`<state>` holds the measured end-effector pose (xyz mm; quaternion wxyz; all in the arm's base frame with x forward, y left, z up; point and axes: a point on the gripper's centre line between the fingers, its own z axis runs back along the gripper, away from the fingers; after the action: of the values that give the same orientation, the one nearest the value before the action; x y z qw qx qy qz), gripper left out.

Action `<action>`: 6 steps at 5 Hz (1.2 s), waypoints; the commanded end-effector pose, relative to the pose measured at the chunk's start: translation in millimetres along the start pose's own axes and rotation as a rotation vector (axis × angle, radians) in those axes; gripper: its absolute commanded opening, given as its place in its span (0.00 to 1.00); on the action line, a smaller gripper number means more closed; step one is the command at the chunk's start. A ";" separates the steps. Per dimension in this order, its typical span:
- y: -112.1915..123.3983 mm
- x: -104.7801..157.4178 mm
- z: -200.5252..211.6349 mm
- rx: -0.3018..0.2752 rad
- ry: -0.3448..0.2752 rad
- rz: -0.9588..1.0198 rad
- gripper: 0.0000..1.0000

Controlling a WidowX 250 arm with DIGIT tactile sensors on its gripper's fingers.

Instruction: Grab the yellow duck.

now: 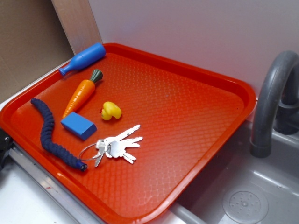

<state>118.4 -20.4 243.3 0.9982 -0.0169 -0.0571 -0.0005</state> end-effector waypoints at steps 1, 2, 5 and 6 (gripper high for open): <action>0.0 0.0 0.0 0.000 0.000 0.000 1.00; -43.2 22.0 -34.5 0.004 0.015 -0.179 1.00; -99.3 53.1 -130.3 0.017 -0.116 -0.525 1.00; -110.7 54.1 -158.1 -0.005 -0.065 -0.587 1.00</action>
<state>191.4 -130.8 87.4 0.9560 0.0027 -0.0750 -0.2837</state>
